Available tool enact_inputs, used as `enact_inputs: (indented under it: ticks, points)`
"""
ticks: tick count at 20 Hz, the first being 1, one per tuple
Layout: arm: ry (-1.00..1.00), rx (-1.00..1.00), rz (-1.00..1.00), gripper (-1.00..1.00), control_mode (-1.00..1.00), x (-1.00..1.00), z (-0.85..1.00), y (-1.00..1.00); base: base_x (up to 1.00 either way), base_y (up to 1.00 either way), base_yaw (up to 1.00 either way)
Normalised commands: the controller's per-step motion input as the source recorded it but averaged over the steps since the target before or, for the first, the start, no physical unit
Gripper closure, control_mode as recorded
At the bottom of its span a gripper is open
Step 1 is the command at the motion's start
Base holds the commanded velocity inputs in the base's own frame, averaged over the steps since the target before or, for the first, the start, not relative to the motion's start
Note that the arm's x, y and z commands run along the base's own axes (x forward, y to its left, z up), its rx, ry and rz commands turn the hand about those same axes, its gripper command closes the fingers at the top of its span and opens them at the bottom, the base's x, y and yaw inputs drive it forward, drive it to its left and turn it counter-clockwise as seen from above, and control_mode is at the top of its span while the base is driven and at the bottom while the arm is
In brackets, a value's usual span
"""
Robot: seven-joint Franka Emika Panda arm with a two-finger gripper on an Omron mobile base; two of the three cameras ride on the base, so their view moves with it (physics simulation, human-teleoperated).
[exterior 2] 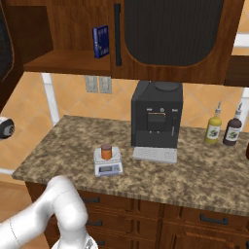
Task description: Pick the jam and place it on the digital scale for weighing, and close the cabinet.
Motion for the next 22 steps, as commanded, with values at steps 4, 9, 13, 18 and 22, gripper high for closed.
enact_inputs:
  ticks: [4,9,13,18,22]
  points:
    - [0.25,0.52,-0.05,-1.0,-1.0,-0.26,0.83,-0.56,0.0,0.0,0.0]
    - [0.31,0.45,0.0,-1.0,-1.0,-0.2,0.62,-0.78,0.0,0.0,0.0]
    - [0.41,0.33,0.0,-1.0,-1.0,0.06,0.22,-0.84,0.0,0.0,0.0]
    - [0.11,-0.05,-0.07,-1.0,-1.0,0.75,-0.16,-0.23,0.0,0.0,0.0]
    - [-0.25,-0.27,-0.22,-1.0,-1.0,0.92,-0.51,0.0,0.0,0.0,0.0]
